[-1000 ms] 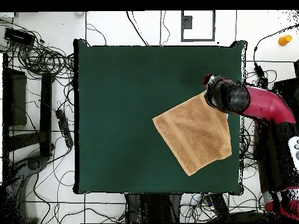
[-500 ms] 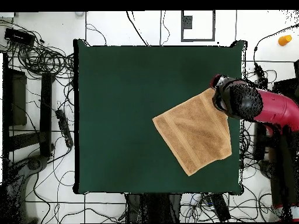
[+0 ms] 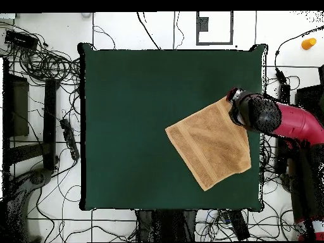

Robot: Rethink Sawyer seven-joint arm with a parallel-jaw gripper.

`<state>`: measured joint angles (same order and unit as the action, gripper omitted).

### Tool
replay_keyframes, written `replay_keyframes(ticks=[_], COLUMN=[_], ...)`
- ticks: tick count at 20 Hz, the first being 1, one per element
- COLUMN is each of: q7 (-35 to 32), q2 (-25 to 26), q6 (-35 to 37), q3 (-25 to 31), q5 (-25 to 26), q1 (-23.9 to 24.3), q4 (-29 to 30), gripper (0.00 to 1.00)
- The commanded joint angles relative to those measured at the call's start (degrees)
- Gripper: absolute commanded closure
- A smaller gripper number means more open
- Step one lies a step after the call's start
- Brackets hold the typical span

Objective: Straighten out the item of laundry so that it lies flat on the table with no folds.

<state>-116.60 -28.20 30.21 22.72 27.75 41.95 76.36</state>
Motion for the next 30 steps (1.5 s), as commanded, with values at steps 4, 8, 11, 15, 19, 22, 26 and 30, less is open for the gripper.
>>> replay_keyframes(ticks=[4,8,11,15,19,22,26,30], q7=[3.51,3.63,3.94,3.33,3.11,2.27,4.20,7.08], q2=[7.67,10.28,12.98,14.86,14.90,15.06,16.40,17.44], q6=[-4.07,-5.68,-7.13,-8.25,-8.93,-9.22,-8.47,-7.35], q3=[0.95,1.30,2.11,1.44,0.75,-0.66,0.08,1.68], q5=[4.50,6.12,6.90,8.16,8.78,9.40,9.17,9.02], q1=[-2.16,-2.16,-1.81,-2.77,-3.42,-4.61,-4.29,-3.49], q4=[7.95,5.98,3.94,0.57,-1.12,-3.28,-5.59,-6.95], gripper=[0.00,0.00,0.00,0.00,0.00,0.00,0.00,0.00])
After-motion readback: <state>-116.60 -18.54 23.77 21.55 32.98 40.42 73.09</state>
